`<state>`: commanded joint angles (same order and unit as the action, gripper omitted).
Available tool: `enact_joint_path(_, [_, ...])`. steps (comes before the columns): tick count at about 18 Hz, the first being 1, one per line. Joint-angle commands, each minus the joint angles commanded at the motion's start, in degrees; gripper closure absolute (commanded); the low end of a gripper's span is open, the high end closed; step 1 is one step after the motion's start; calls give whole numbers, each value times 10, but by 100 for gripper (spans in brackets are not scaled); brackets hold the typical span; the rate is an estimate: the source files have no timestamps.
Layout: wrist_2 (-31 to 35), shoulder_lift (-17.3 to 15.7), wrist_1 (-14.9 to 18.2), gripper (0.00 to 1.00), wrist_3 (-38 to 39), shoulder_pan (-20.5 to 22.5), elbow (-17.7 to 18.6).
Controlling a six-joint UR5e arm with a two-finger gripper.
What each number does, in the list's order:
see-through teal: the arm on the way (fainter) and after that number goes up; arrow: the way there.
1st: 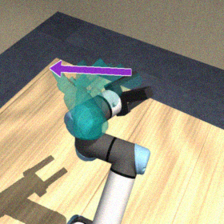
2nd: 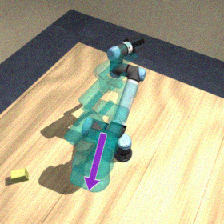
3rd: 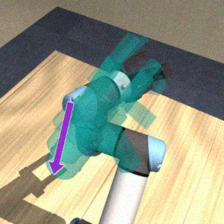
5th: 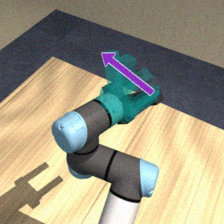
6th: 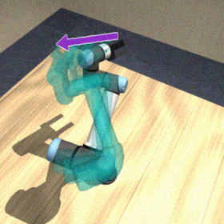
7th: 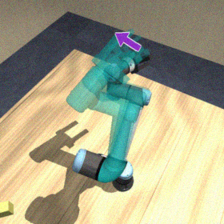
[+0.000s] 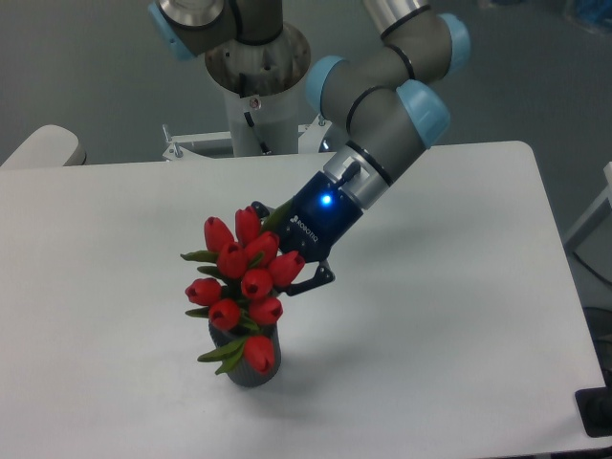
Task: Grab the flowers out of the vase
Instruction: 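Lift the gripped tulip bouquet straight up out of the grey vase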
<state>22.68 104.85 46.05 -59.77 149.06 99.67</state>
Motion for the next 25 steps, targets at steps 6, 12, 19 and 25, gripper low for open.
enact_joint_path(6, [-5, 0, 0, 61, 41, 1, -33])
enact_joint_path(12, [-8, -1, 0, 61, 86, 4, -72])
enact_joint_path(19, [-9, -5, 0, 61, 115, 4, -99])
enact_joint_path(25, [-15, -4, 0, 62, 141, 17, -123])
